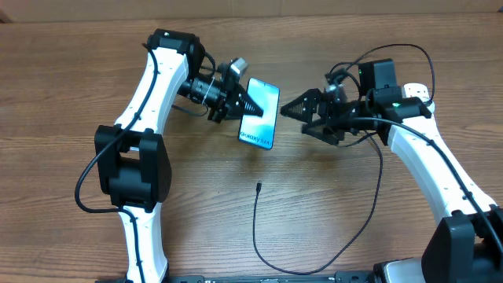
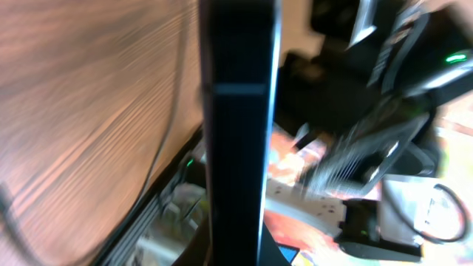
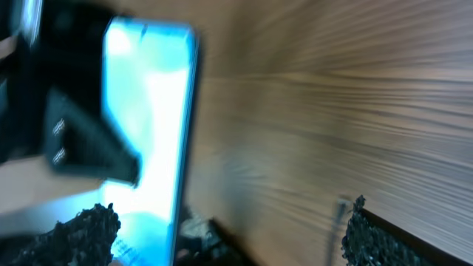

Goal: Plug charger to phone and switch on socket

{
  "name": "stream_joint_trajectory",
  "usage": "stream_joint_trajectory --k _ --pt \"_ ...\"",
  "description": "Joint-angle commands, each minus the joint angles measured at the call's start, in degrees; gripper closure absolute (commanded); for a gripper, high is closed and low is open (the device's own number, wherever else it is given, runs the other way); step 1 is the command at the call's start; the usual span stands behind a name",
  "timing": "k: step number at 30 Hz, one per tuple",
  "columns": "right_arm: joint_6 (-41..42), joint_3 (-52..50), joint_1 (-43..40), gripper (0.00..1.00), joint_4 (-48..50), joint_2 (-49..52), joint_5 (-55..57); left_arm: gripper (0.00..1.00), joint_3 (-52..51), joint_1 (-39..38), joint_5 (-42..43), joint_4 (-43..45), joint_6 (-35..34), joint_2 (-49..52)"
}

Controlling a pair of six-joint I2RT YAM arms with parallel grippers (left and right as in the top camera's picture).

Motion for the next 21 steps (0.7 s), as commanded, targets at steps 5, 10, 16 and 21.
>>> stream_joint_trajectory --k 5,10,16,21 --pt "-0.76 -0.20 -2.80 0.00 -8.31 0.50 23.96 0.96 0.31 -5.90 -14.14 -0.90 -11.23 -0.92" --pt "-0.70 -0.20 -3.52 0.00 -13.44 0.50 37.44 0.96 -0.94 -10.73 -18.84 -0.90 -17.40 -0.92" --pt "-0.72 -0.20 -3.50 0.00 -15.76 0.50 41.68 0.96 -0.98 -15.52 -20.59 -0.90 -24.46 -0.92" --pt "-0.72 -0.20 -3.50 0.00 -15.76 0.50 41.68 0.96 -0.98 -18.18 -19.17 -0.90 -28.87 -0.92"
